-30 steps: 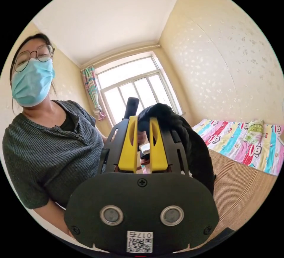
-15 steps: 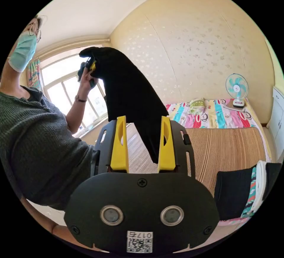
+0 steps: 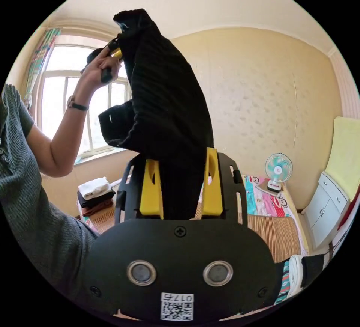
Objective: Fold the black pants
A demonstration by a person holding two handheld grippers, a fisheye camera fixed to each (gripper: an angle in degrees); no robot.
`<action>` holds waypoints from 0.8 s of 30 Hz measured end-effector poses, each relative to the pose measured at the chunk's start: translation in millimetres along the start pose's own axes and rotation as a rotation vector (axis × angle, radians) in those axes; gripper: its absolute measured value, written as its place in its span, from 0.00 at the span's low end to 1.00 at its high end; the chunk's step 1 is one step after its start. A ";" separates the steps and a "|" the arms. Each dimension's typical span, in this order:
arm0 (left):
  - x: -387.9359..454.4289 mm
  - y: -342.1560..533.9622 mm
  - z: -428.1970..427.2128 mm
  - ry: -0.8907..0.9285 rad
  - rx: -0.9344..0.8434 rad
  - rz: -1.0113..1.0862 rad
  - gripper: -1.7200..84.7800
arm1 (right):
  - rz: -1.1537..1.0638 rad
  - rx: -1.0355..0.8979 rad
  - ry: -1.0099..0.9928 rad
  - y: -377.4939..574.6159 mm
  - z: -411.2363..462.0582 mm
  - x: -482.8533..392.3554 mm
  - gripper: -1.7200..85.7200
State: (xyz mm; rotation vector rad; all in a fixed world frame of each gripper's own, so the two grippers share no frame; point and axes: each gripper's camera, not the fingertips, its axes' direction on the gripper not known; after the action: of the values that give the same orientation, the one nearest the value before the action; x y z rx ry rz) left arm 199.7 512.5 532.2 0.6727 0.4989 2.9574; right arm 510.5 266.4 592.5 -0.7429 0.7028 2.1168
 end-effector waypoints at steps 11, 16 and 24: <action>-28.3 -73.5 -121.8 -0.086 -0.124 0.007 0.03 | 0.061 0.345 -0.094 -149.8 -96.7 69.9 0.07; -19.3 -79.9 -164.0 -0.200 -0.154 0.026 0.05 | 0.042 0.355 -0.005 -174.6 -122.2 35.3 0.07; 96.7 -78.8 -239.3 -0.356 0.285 0.196 0.06 | 0.056 0.548 0.105 -143.4 -213.7 -5.8 0.06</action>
State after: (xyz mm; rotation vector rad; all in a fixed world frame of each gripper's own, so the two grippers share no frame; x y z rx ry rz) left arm 8.7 529.0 342.3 1.3159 0.8691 2.8611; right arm 686.6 196.7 418.1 -0.5324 1.3036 1.8104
